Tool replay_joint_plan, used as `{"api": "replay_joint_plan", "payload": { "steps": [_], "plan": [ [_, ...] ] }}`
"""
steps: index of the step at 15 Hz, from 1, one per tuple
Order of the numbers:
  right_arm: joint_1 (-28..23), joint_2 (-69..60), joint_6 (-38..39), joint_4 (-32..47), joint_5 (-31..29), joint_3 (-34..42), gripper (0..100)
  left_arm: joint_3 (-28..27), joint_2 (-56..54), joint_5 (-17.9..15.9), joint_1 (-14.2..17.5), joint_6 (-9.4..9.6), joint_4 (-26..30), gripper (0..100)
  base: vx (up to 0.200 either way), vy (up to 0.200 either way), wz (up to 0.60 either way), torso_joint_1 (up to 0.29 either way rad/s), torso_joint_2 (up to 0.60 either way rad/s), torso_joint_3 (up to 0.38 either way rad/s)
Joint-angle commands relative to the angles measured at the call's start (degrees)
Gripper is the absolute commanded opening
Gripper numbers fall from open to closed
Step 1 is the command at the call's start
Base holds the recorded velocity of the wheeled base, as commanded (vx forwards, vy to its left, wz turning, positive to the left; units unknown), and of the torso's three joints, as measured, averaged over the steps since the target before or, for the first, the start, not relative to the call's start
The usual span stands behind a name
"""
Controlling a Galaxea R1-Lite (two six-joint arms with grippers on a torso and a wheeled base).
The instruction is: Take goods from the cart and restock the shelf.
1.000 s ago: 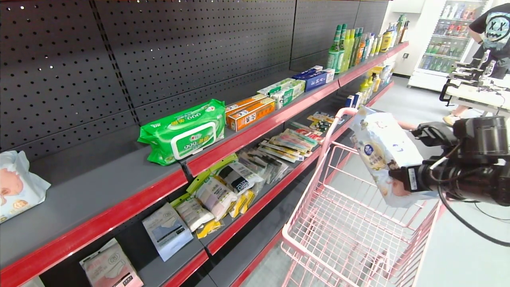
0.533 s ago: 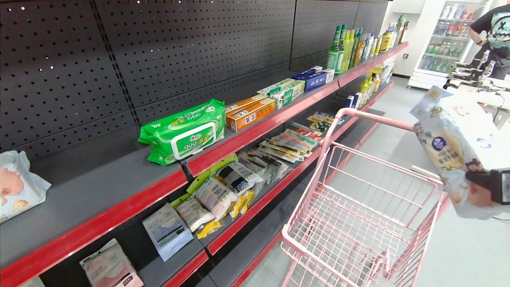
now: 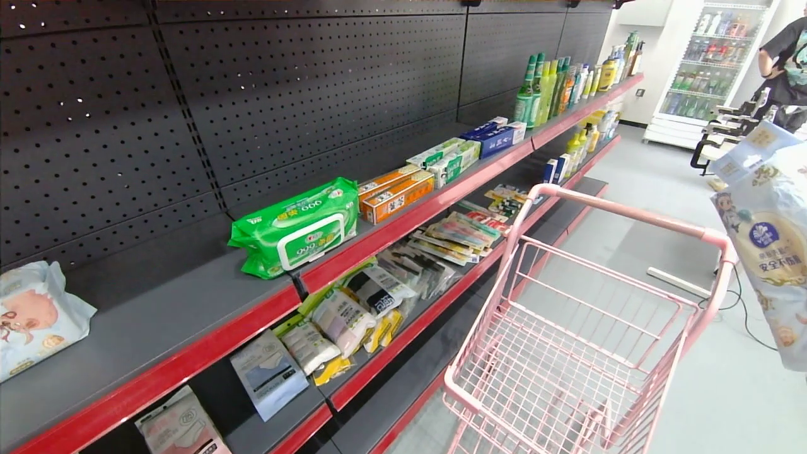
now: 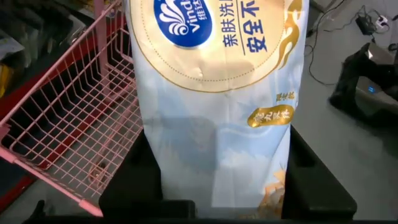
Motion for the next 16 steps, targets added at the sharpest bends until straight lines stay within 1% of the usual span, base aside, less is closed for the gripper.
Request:
{"api": "replay_joint_plan", "payload": {
  "steps": [1,16],
  "plan": [
    [-0.27,-0.98,-0.02,-0.05,-0.01,0.09,0,0.0,0.02,0.02,0.0,0.02,0.02,100,0.0,0.0,0.0,0.188,-0.39,-0.207],
    [-0.18,-0.19,-3.36,-0.13,0.6,0.09,0,0.0,0.02,0.02,0.0,0.02,0.02,100,0.0,0.0,0.0,0.167,-0.35,-0.189]
  ]
}}
